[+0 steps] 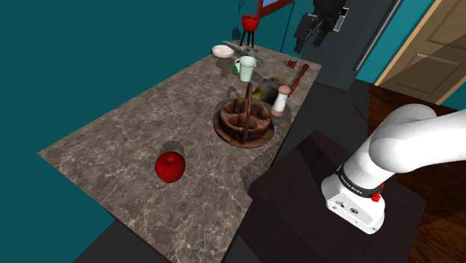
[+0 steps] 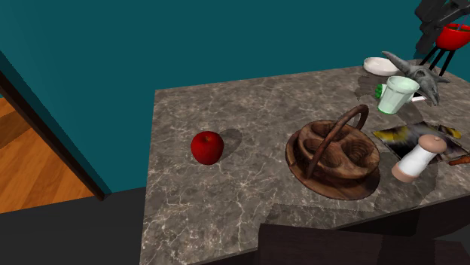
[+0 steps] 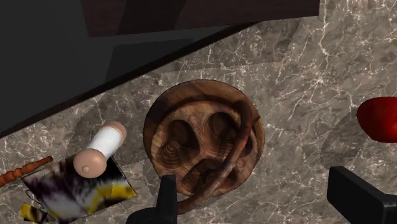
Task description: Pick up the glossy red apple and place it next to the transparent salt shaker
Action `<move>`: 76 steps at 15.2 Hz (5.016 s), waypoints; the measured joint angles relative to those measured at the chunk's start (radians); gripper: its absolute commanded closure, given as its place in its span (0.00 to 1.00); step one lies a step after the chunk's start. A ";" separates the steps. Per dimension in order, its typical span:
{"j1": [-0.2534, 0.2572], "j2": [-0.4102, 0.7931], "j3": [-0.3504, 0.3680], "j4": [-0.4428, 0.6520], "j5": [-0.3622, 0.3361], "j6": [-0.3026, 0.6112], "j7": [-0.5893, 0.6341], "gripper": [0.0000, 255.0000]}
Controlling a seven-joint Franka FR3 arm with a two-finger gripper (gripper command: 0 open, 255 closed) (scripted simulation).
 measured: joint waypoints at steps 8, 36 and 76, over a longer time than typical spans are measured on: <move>0.061 0.073 0.047 -0.101 0.040 0.213 -0.011 0.00; 0.239 0.883 0.309 -0.034 -0.218 1.136 0.160 0.00; 0.474 1.260 0.155 0.268 -0.569 1.255 0.384 1.00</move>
